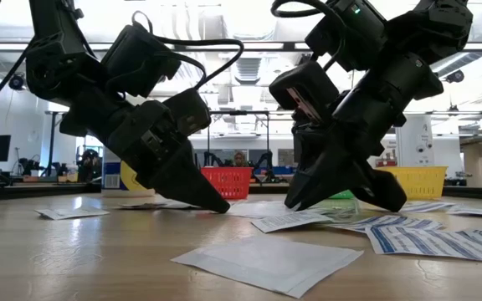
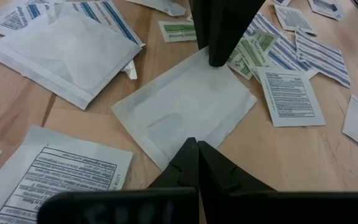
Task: Pick & Place First Aid Supplies
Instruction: Put the blue bandage in the red bin
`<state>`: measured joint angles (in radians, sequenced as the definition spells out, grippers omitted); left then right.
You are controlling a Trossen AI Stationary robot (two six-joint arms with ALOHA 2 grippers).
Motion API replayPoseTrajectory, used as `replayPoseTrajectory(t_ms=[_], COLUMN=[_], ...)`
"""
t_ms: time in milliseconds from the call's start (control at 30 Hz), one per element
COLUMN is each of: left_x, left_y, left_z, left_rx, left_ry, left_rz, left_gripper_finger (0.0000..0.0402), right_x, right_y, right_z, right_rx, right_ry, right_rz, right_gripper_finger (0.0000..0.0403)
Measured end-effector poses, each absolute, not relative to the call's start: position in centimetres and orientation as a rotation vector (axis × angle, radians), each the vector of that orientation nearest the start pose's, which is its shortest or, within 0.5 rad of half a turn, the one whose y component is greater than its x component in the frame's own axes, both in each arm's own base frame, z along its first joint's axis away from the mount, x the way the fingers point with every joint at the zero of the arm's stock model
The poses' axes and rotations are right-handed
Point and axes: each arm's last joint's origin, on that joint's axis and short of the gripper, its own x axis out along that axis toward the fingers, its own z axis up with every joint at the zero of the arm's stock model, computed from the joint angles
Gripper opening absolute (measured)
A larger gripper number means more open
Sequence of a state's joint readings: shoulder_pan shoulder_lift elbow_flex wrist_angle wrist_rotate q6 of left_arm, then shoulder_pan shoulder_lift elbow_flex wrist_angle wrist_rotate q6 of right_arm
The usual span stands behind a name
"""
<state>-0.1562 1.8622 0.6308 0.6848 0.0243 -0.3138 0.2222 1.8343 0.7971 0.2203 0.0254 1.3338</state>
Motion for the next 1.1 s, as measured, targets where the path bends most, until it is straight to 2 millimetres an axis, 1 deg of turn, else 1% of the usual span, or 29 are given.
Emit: replayPoseTrajectory(t_ms=[133, 367, 533, 633, 767, 900, 1100], left_x=[31.3, 31.3, 31.3, 31.0, 30.5, 29.6, 27.4], left_y=[-4.9, -4.9, -4.8, -4.6, -4.1, -3.7, -3.4], left_z=[9.6, 10.0, 11.7, 12.5, 14.2, 16.2, 18.8], left_rx=[-0.264, -0.265, -0.256, -0.236, -0.22, -0.201, -0.165], left_ry=[0.558, 0.541, 0.489, 0.488, 0.485, 0.49, 0.518], left_rz=[-0.068, -0.067, -0.077, -0.078, -0.069, -0.065, -0.068], left_gripper_finger=[0.0, 0.0, 0.0, 0.0, 0.0, 0.0, 0.0], right_x=[32.3, 32.3, 32.3, 32.3, 32.3, 32.2, 32.1], right_y=[7.2, 7.2, 7.2, 7.2, 7.2, 7.2, 7.2], right_z=[10.7, 11.1, 11.2, 11.4, 11.8, 12.4, 13.6], right_rx=[1.121, 1.071, 1.034, 1.013, 0.99, 0.965, 0.917], right_ry=[0.802, 0.801, 0.8, 0.798, 0.79, 0.775, 0.749], right_rz=[-0.364, -0.334, -0.313, -0.3, -0.281, -0.257, -0.216], right_gripper_finger=[0.001, 0.0008, 0.0008, 0.0008, 0.0008, 0.0008, 0.0008])
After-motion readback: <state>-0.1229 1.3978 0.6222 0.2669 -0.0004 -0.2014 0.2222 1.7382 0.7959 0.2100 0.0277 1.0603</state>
